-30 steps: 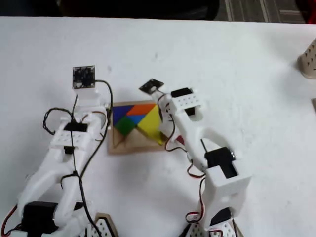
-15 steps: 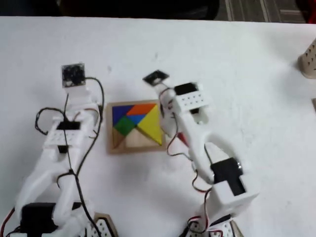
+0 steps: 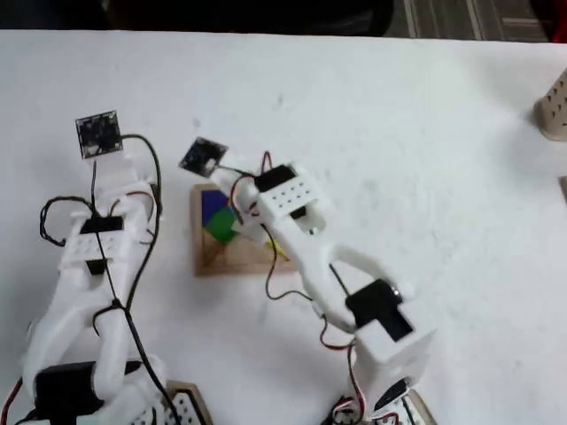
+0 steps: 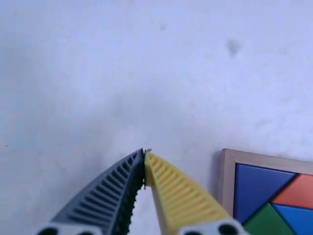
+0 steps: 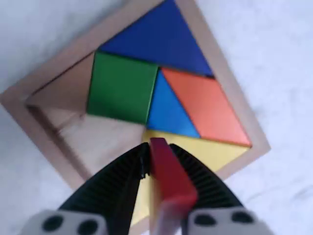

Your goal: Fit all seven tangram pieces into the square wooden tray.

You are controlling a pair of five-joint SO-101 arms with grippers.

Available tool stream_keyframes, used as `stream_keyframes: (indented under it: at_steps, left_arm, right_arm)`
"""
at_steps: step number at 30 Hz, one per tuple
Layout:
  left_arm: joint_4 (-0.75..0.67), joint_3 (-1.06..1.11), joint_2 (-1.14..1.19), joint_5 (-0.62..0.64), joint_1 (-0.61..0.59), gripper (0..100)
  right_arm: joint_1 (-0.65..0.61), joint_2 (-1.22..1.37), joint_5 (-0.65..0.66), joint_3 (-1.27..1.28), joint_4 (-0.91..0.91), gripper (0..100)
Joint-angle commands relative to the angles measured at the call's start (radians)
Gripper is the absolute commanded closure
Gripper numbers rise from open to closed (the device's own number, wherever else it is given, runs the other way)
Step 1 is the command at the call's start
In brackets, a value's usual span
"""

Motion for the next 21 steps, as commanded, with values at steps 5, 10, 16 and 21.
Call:
stream_keyframes:
  at_steps: [5, 10, 16, 21]
  left_arm:
    - [-0.032, -0.068, -0.004, 0.011, -0.010, 98]
    - [-0.032, -0.069, -0.002, 0.008, -0.008, 98]
    - [-0.032, -0.068, -0.002, 0.006, -0.007, 98]
    - [-0.032, -0.068, -0.002, 0.006, -0.007, 98]
  right_arm:
    - [0.012, 0.142, 0.017, -0.262, 0.114, 70.1]
    - [0.012, 0.162, 0.009, -0.394, 0.286, 65.9]
    - [0.008, 0.160, 0.006, -0.488, 0.470, 65.9]
    - [0.015, 0.160, -0.037, -0.539, 0.538, 65.9]
